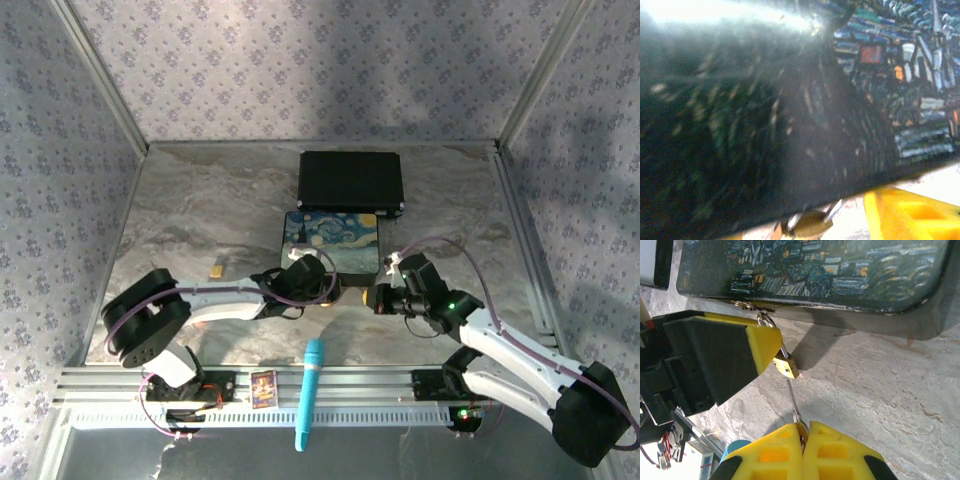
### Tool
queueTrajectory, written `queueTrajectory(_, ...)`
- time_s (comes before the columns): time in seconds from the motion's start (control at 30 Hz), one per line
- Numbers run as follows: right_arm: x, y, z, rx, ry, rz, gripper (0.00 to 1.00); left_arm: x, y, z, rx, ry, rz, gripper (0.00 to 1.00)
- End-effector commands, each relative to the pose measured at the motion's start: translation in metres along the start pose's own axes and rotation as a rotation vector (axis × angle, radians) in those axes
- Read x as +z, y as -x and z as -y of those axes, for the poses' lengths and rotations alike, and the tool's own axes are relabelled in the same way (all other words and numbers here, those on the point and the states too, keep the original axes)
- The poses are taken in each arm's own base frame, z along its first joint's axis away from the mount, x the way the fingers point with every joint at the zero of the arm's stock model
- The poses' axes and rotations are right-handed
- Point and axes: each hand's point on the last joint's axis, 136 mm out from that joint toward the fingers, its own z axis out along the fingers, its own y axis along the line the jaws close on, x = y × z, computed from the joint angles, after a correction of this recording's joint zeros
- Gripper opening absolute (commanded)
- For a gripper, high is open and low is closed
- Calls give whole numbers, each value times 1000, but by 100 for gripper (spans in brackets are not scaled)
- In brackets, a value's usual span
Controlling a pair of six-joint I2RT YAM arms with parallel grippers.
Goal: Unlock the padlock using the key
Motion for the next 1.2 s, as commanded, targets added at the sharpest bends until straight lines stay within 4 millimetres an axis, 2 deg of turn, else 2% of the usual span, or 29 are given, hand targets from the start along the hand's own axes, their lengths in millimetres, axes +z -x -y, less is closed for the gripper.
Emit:
queueTrajectory(0.0, 3, -1, 9, 15, -21, 7, 0, 8, 1, 9, -14, -17, 13, 59)
queueTrajectory(0.17, 5, -2, 11, 17, -27, 1, 0, 12, -3, 9, 0, 19, 12, 58)
queueTrajectory(0.47, 9, -5, 15, 32, -26, -1, 0, 18, -23, 1, -29, 74, -3, 45)
queueTrajectory(0.57, 10, -5, 15, 36, -21, -1, 0, 19, -25, -1, -44, 71, 2, 37)
queueTrajectory(0.67, 11, -5, 14, 40, -16, -1, 0, 18, -22, -3, -38, 93, 15, 35)
queueTrajectory(0.87, 14, -7, 14, 62, 3, 3, 0, 18, -21, -3, -79, 71, 39, 17)
queueTrajectory(0.97, 18, -8, 12, 75, 19, -5, 0, 15, -17, 4, -107, 26, 59, 17)
queueTrajectory(1.17, 26, -11, 1, 135, 121, -38, 0, 14, -9, 17, -117, -14, 76, 9)
